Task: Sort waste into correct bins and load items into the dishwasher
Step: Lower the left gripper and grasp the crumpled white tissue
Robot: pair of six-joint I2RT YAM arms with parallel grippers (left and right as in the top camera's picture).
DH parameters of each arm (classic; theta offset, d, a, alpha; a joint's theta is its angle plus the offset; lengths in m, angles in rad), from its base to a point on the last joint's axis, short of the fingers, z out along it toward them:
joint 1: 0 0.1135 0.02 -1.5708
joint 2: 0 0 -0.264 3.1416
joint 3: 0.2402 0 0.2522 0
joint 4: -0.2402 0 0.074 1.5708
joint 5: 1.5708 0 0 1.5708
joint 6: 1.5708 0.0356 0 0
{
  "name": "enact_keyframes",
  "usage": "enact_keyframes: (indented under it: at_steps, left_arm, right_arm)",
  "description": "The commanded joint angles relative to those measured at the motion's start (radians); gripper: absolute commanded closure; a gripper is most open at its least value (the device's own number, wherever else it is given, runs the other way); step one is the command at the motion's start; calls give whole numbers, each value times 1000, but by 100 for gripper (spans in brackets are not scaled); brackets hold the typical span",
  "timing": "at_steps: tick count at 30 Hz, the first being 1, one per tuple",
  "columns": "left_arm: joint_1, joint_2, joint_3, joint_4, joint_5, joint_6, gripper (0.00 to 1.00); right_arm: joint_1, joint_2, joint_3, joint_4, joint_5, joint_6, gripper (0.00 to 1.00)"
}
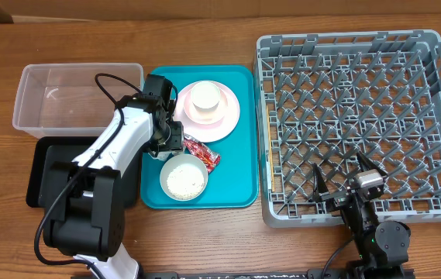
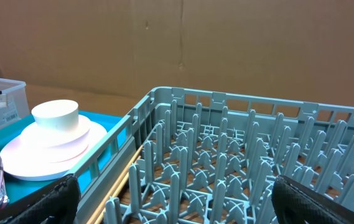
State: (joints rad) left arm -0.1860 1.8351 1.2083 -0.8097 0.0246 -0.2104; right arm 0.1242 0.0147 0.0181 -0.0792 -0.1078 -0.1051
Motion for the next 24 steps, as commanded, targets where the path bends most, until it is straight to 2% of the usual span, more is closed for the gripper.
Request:
enact_keyframes:
  at_steps: [1,6,12,21,23,24]
  left_arm:
    - [-4,11,-9,6,-18,-7,44]
    - [-5,11,-9,6,-17,-8,45]
    - [-5,11,-10,6,-17,-7,50]
    - [-5,11,-75,71,-13,-8,50]
    - [-5,11,-90,85,-13,-7,56]
    - [-5,11,-92,85,-13,-7,64]
  right_arm:
    - [-4,-12,-10,5,-6,0,0]
    - [-4,-12,-10,5,-6,0,0]
    - [-4,-11,-10,5,-6,0,0]
    - [-4,-12,-10,6,-6,0,0]
    - [-4,-12,-10,5,-6,0,0]
    - [-4,-12,-10,5,-6,0,0]
